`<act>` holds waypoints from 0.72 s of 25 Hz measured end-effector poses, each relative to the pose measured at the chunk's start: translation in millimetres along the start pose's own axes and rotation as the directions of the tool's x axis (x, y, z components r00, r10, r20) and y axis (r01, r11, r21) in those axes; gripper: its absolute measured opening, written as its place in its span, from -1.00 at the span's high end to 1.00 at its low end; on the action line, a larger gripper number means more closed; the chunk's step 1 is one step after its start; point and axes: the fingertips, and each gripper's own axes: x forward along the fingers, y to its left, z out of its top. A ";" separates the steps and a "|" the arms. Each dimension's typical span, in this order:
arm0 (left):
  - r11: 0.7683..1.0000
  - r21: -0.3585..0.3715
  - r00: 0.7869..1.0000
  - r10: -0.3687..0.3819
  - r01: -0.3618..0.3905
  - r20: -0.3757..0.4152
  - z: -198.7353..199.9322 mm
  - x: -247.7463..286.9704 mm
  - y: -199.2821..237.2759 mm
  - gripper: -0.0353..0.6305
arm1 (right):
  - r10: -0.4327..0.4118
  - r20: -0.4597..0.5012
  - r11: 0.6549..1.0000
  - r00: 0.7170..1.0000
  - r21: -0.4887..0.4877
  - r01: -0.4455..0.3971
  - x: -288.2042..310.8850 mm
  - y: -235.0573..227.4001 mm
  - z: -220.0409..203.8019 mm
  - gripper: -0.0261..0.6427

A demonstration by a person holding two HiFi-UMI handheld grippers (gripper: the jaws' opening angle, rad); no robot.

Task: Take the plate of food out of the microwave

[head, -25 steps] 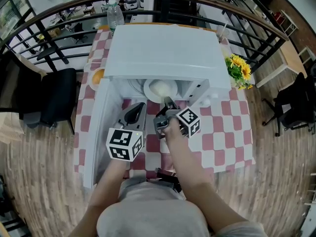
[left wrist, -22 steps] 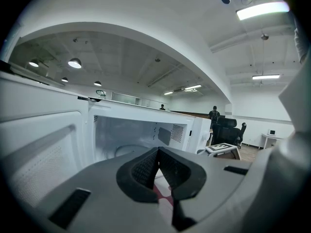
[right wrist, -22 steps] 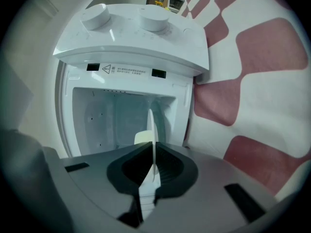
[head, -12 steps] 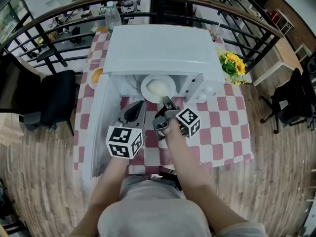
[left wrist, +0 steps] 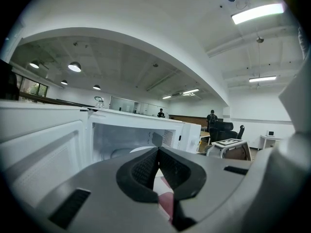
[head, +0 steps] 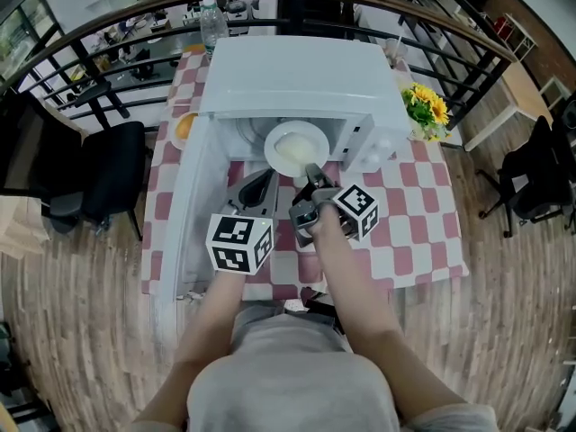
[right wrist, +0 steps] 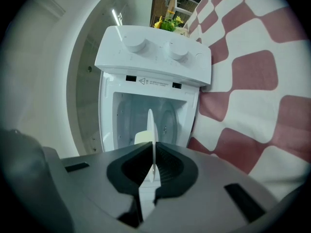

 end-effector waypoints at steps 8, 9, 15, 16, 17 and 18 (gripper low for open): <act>1.000 0.023 1.000 0.011 -0.012 0.012 2.5 -6.3 -10.5 0.89 | 0.007 -0.032 1.000 0.999 -0.003 -0.007 -16.5 11.0 -5.8 0.82; 1.000 0.028 1.000 0.014 -0.015 0.014 2.8 -6.5 -10.9 0.89 | 0.008 -0.033 1.000 0.999 0.000 -0.008 -18.1 12.3 -5.8 0.82; 0.999 0.031 0.999 0.038 -0.039 0.027 10.1 -11.1 -10.2 0.89 | 0.024 -0.030 0.999 0.999 0.022 -0.023 -30.1 30.4 -5.1 0.82; 0.999 0.030 0.999 0.038 -0.039 0.032 11.0 -11.7 -10.6 0.89 | 0.028 -0.032 0.999 0.999 0.027 -0.027 -32.7 33.2 -6.1 0.82; 0.999 0.029 0.999 0.038 -0.039 0.037 11.8 -12.3 -11.2 0.89 | 0.032 -0.034 0.999 0.999 0.033 -0.031 -35.3 35.7 -7.3 0.82; 0.999 0.027 0.998 0.039 -0.040 0.041 12.4 -13.1 -11.9 0.89 | 0.035 -0.036 0.999 0.999 0.039 -0.034 -38.3 38.1 -8.8 0.82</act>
